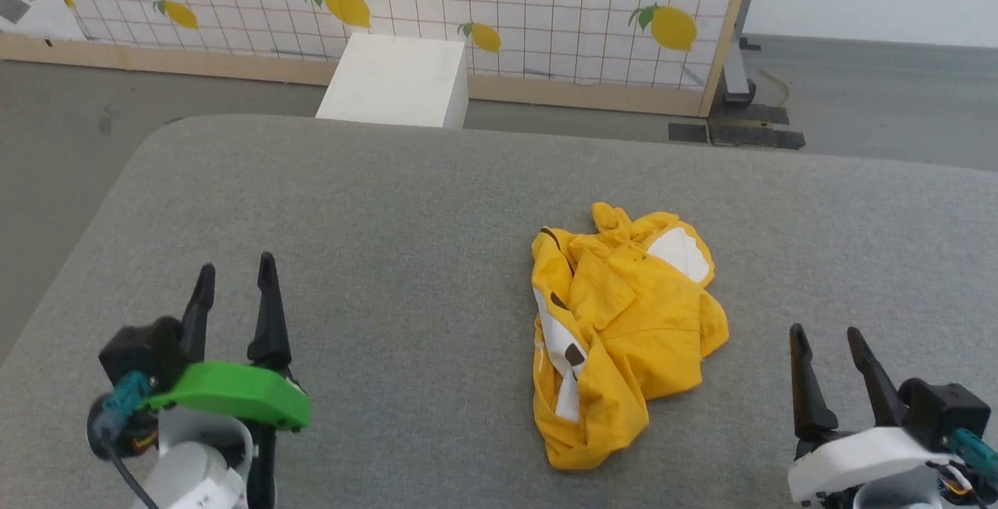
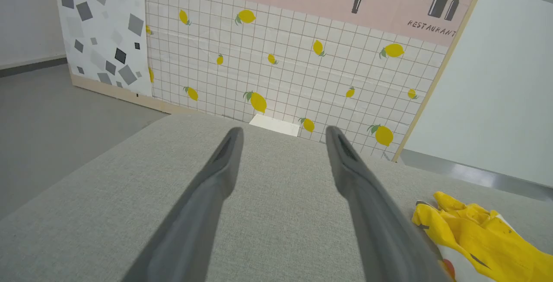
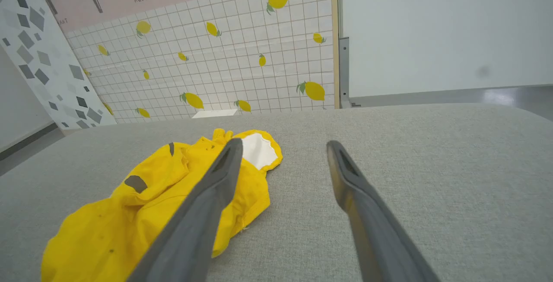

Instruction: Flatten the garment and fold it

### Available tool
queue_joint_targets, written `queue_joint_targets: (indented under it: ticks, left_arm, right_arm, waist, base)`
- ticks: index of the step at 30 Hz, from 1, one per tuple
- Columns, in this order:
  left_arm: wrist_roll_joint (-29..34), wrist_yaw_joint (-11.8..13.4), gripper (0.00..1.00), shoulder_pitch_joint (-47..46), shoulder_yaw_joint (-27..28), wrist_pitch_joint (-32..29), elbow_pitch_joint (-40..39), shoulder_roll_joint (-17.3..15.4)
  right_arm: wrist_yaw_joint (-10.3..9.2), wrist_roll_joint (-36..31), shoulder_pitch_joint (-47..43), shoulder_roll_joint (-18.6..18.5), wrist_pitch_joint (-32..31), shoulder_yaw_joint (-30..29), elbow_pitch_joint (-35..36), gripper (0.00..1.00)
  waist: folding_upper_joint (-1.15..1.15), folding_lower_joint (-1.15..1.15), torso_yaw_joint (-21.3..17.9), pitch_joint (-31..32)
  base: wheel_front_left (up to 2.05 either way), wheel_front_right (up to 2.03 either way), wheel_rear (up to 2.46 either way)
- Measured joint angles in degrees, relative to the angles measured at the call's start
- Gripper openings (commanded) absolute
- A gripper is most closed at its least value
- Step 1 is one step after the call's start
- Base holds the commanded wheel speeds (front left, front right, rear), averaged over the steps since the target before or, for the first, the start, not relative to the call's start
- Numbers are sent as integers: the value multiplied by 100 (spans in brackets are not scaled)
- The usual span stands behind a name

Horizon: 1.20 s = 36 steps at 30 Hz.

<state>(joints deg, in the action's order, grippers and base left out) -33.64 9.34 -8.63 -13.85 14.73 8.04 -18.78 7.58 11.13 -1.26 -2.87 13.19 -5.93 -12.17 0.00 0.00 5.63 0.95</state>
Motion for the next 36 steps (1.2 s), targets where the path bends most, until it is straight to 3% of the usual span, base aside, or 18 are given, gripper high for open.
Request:
queue_joint_targets:
  ticks: [4,10,20,25,32,33,34,35,36]
  left_arm:
    - [277,-93,100,360,259,4,-274,333]
    - [678,-359,100,504,569,5,-407,757]
    - [1035,-842,100,504,899,7,-342,1308]
    - [1100,-999,100,491,1010,7,-324,1455]
    - [1105,-1181,100,370,1094,5,-213,1538]
    - [1106,-1185,100,358,1095,5,-189,1541]
    - [1106,-1190,100,352,1100,5,-170,1546]
    - [1105,-1221,100,346,1098,5,-140,1546]
    - [1109,-1236,100,333,1093,5,-105,1549]
  right_arm:
    - [-1,34,311,-4,-457,62,-60,100]
    - [-1,-146,1399,-9,-1766,725,-261,100]
    - [0,-728,2788,-188,-4842,1774,-898,100]
    - [0,-769,3079,-446,-5551,1890,-924,100]
    - [0,-658,3085,-595,-5915,2033,-922,100]
    - [0,-642,3085,-595,-5914,2050,-903,36]
    - [0,-613,3085,-594,-5900,2051,-866,12]
    - [0,-599,3085,-598,-5853,2056,-828,0]
    - [0,-586,3085,-598,-5847,2063,-811,0]
  waist:
    - [0,0,31,-153]
    - [0,0,146,-395]
    - [0,0,632,-730]
    - [0,0,865,-952]
    - [0,1,1125,-1293]
    - [0,1,1145,-1325]
    - [0,1,1165,-1362]
    - [0,1,1179,-1395]
    - [0,1,1184,-1415]
  base:
    - [0,0,0]
    - [0,0,0]
    - [0,0,0]
    - [0,0,0]
    - [0,0,0]
    - [0,0,0]
    - [0,0,0]
    - [0,0,0]
    - [0,0,0]
